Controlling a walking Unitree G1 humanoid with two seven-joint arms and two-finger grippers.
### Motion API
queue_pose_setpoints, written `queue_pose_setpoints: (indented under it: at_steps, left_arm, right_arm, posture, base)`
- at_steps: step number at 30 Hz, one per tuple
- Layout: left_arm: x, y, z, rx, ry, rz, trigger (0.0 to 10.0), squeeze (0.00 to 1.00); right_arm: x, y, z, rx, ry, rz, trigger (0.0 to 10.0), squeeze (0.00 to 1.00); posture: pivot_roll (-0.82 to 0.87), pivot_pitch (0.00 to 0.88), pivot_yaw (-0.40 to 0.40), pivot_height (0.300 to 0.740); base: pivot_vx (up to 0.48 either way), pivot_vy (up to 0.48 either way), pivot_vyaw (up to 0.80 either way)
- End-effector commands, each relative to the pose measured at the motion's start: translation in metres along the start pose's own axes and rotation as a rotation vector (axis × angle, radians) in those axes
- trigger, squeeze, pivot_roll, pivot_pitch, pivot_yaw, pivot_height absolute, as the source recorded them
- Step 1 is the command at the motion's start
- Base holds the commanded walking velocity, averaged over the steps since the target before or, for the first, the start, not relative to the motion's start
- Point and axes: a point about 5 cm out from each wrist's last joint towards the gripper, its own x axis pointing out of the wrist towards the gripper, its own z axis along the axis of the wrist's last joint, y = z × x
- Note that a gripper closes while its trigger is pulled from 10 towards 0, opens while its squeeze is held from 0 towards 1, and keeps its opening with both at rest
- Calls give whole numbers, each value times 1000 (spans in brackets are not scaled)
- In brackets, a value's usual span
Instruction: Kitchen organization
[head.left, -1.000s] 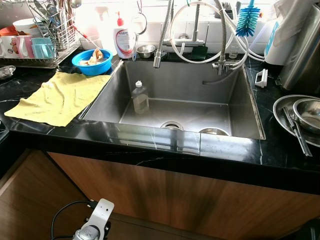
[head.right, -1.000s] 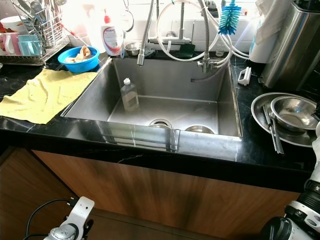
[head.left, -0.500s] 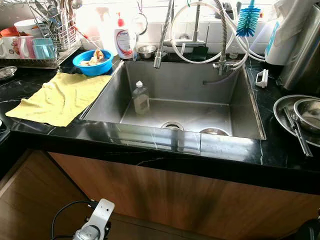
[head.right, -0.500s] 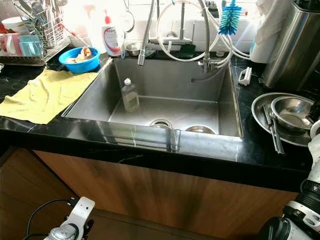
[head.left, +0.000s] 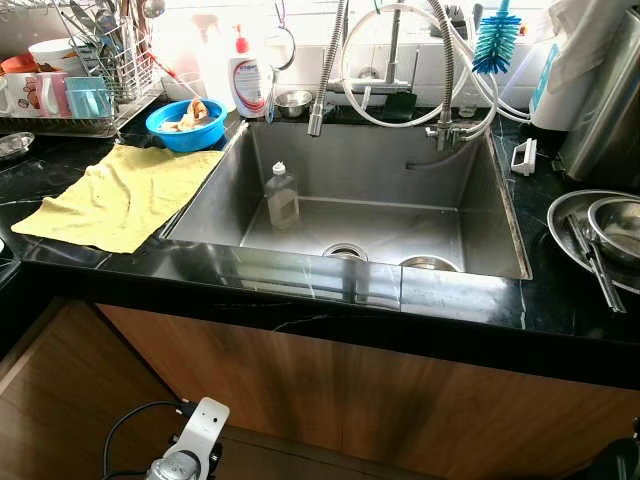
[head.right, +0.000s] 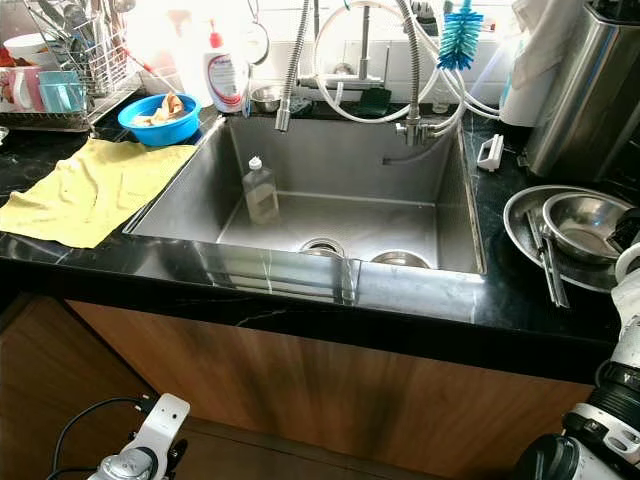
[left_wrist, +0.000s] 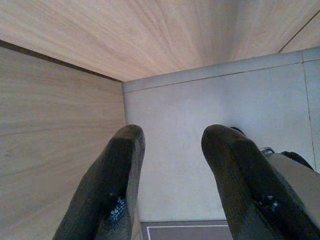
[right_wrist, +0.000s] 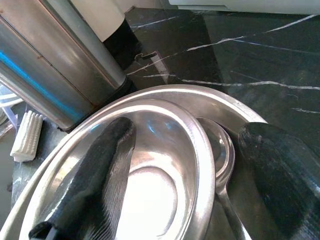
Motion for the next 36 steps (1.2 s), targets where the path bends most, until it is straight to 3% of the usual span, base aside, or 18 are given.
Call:
queue_pose_setpoints:
  at_steps: [1, 2, 4, 9, 10, 14, 15, 16, 17, 36]
  left_arm:
    - [0, 2, -2, 30, 8, -4, 10000, 0]
    - [0, 2, -2, 30, 8, -3, 10000, 0]
    - [0, 2, -2, 30, 8, -3, 10000, 0]
    - [0, 2, -2, 31, 9, -3, 10000, 0]
    - [0, 2, -1, 31, 8, -3, 10000, 0]
    - [0, 2, -1, 31, 7, -3, 10000, 0]
    - [0, 2, -1, 32, 7, -3, 10000, 0]
    - [0, 2, -1, 32, 7, -3, 10000, 0]
    - [0, 3, -1, 32, 9, -3, 10000, 0]
    - [0, 2, -2, 45, 16, -10, 10000, 0]
  right_arm:
    - [1, 1, -6, 14, 23, -1, 5412, 0]
    - [1, 1, -6, 14, 23, 0, 2549, 0]
    - [1, 2, -6, 16, 23, 3, 0, 0]
    - [1, 2, -6, 17, 24, 5, 0, 0]
    - [1, 3, -7, 16, 28, 3, 10000, 0]
    - [1, 4, -8, 16, 31, 4, 10000, 0]
    - [1, 4, -8, 16, 31, 3, 3686, 0]
    - [1, 4, -8, 15, 31, 3, 3686, 0]
    - [1, 5, -9, 13, 32, 9, 0, 0]
    - [-4, 15, -7, 8, 16, 23, 0, 0]
  posture:
    - [-128, 0, 69, 740]
    - [-128, 0, 69, 740]
    - [-129, 0, 69, 740]
    - [-129, 0, 70, 740]
    - [-129, 0, 70, 740]
    - [-128, 0, 69, 740]
    - [-127, 0, 69, 740]
    - [-127, 0, 69, 740]
    - [-127, 0, 69, 740]
    - [-129, 0, 73, 740]
  base:
    - [0, 0, 0]
    - [0, 0, 0]
    - [0, 0, 0]
    - [0, 0, 0]
    - [0, 0, 0]
    - [0, 0, 0]
    - [0, 0, 0]
    - [0, 0, 0]
    - [0, 0, 0]
    - [0, 0, 0]
